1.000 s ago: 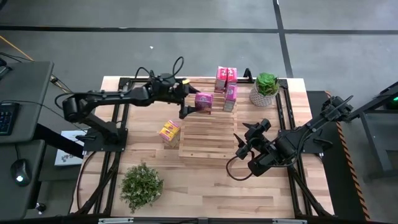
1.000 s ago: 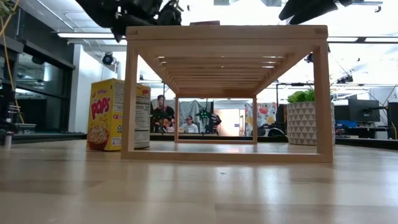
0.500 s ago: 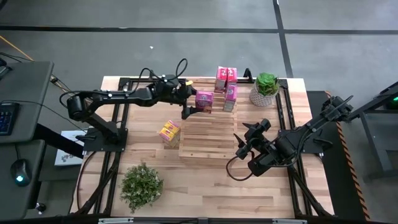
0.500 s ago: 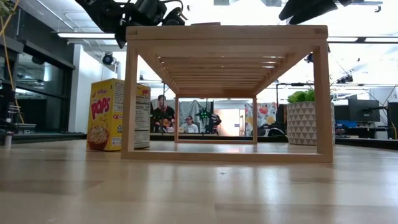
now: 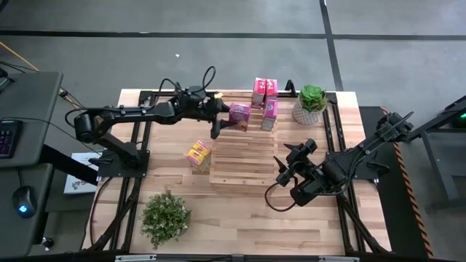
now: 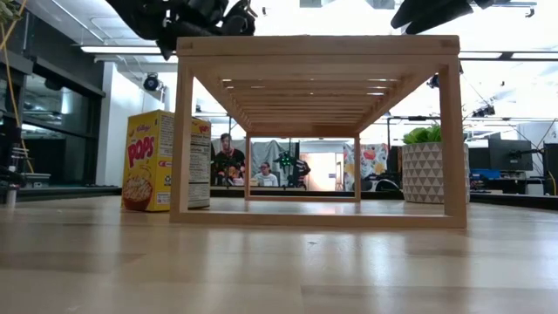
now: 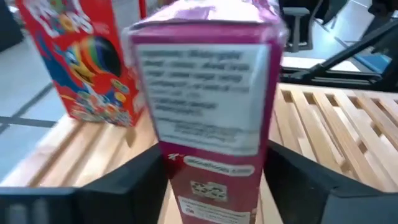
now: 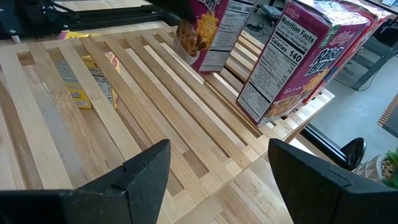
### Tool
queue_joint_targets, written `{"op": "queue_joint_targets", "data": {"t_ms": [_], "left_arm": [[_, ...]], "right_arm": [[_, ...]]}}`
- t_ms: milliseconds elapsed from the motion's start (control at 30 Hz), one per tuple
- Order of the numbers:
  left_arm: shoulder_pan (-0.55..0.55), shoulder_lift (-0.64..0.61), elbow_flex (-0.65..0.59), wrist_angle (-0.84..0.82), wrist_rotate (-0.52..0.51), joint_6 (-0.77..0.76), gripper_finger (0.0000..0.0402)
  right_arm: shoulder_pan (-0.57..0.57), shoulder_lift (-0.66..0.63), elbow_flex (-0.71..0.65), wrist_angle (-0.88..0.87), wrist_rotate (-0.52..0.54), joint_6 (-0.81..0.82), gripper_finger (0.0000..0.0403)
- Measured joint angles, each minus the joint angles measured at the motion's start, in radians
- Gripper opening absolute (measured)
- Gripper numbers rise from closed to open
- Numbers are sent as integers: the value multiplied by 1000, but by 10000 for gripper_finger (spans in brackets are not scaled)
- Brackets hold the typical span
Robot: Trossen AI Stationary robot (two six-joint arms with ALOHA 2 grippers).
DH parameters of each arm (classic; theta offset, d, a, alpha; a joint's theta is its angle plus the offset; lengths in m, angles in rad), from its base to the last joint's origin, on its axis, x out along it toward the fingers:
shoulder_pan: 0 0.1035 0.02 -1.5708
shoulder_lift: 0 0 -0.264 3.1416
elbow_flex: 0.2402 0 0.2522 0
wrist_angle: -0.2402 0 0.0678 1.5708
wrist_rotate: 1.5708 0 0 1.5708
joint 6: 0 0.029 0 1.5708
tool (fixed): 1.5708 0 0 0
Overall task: Stack cereal on shelf
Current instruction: Put the purple cereal box on the shelf aligned with the other purple cereal box
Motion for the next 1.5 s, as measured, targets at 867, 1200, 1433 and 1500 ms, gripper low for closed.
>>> {"op": "queue_joint_targets", "data": {"t_ms": [867,1200,1433,1500], "left_arm": [[-53,20,33,179,39,19,208],[-95,58,106,53,-193,87,208],[-162,58,141,53,-367,40,179],[-192,58,141,54,-429,35,164]], "right_arm": [[0,0,0,16,30,-1,264],[0,-1,0,16,32,-1,264],[0,-1,0,15,31,-1,264],[0,-1,0,15,31,-2,264]]}}
